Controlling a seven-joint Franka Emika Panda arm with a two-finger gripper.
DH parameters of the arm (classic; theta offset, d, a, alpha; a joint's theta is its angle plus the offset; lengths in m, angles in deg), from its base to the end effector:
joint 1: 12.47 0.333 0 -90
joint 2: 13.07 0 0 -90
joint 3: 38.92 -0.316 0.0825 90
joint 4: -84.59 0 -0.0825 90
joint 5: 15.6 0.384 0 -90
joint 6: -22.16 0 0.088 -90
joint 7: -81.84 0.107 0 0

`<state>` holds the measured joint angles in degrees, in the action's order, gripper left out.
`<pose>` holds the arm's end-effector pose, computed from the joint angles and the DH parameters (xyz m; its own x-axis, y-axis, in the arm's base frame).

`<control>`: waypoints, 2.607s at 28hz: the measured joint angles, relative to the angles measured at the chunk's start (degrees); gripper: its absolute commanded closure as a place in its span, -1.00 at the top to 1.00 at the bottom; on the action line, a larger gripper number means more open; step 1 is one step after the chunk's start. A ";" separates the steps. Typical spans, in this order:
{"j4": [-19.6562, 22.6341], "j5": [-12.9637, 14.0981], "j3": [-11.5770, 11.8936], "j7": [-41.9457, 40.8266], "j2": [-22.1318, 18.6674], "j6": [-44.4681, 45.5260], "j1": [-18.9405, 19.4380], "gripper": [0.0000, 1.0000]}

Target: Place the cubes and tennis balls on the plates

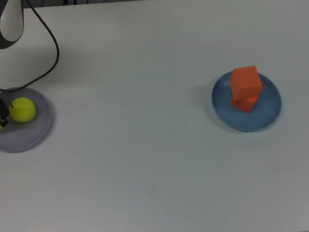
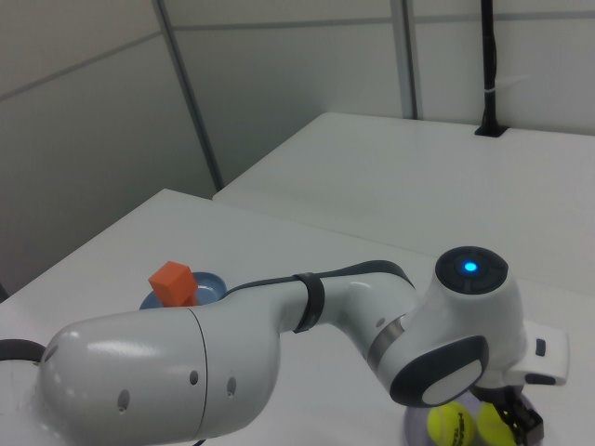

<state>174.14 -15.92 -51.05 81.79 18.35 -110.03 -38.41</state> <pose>0.6871 -0.1934 0.3520 0.9383 -0.2795 0.2036 -0.2630 -0.9591 -0.1046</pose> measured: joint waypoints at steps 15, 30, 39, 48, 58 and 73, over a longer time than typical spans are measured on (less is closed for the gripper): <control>-2.58 1.74 -1.49 -0.98 -10.36 15.62 2.78 1.00; 2.42 4.02 -1.63 0.08 -28.73 29.32 9.73 1.00; 6.05 5.07 -1.52 0.13 -35.16 31.49 11.99 1.00; 7.00 5.07 7.28 0.30 -35.35 31.60 22.32 1.00; 7.03 5.07 11.81 0.36 -35.35 31.60 27.05 1.00; 7.05 5.07 11.97 0.56 -35.35 31.60 27.22 1.00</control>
<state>181.19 -10.86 -39.08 82.35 -17.01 -78.42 -11.19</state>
